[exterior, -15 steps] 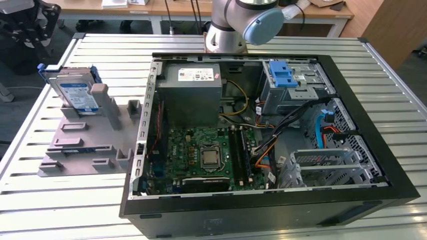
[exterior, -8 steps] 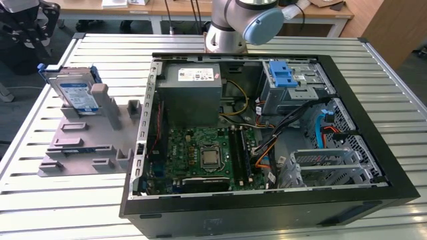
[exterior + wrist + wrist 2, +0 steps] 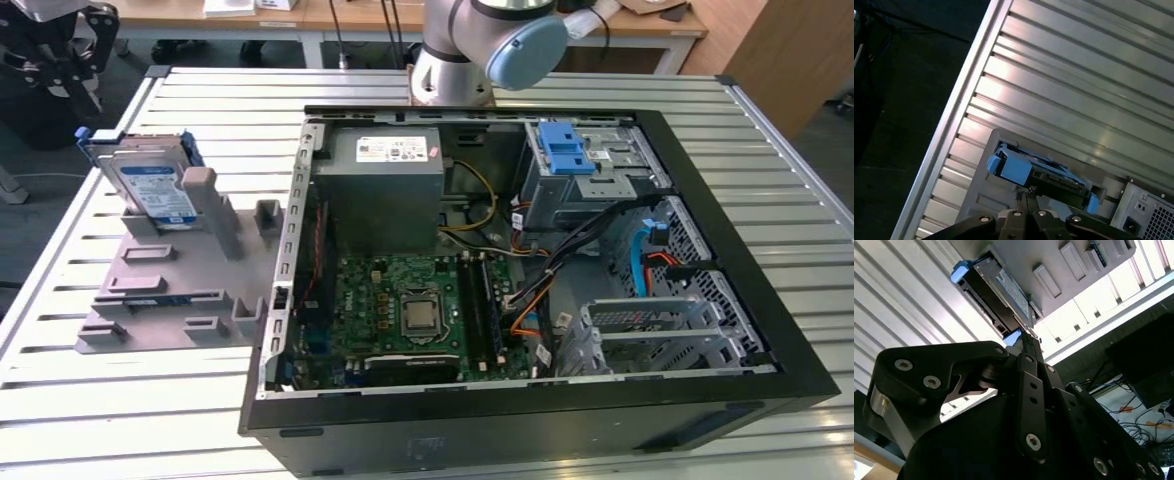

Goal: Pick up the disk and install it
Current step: 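Pick up the disk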

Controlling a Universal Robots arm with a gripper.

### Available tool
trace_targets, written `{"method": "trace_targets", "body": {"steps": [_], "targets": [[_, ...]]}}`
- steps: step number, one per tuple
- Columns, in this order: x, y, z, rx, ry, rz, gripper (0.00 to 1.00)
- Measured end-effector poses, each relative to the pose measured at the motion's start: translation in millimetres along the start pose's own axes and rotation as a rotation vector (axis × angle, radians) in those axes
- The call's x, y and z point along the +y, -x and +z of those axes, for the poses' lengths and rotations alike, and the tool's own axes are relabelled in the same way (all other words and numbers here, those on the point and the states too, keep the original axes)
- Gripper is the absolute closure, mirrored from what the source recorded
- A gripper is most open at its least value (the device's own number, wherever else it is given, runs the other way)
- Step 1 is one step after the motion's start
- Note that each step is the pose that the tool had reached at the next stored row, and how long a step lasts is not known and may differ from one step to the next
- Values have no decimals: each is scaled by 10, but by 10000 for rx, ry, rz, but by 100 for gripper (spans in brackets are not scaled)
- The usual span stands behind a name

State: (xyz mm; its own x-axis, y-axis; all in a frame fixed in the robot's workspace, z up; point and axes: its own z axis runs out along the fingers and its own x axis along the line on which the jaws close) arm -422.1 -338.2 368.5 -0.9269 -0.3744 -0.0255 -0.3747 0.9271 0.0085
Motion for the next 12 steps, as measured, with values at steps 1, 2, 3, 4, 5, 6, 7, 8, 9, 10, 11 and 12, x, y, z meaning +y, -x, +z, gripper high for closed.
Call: {"method": "trace_targets", "body": {"steps": [1,2,3,4,5,6,7,8,9,10,11,12], "targets": [[1,-1,0,3,4,-156,89],[1,-2,1,3,8,-299,89],[1,-3,2,4,11,-440,89],[2,-4,3,6,15,-580,89],[2,-5,3,7,19,-723,89],[3,-7,4,8,22,-862,89],[3,-9,5,9,26,-1009,89],[4,-10,6,10,30,-1145,89],[5,-14,8,12,36,-1415,89],[6,-16,8,14,39,-1545,89],[7,-17,8,16,43,-1679,89],[7,-18,9,17,46,-1814,89]]}}
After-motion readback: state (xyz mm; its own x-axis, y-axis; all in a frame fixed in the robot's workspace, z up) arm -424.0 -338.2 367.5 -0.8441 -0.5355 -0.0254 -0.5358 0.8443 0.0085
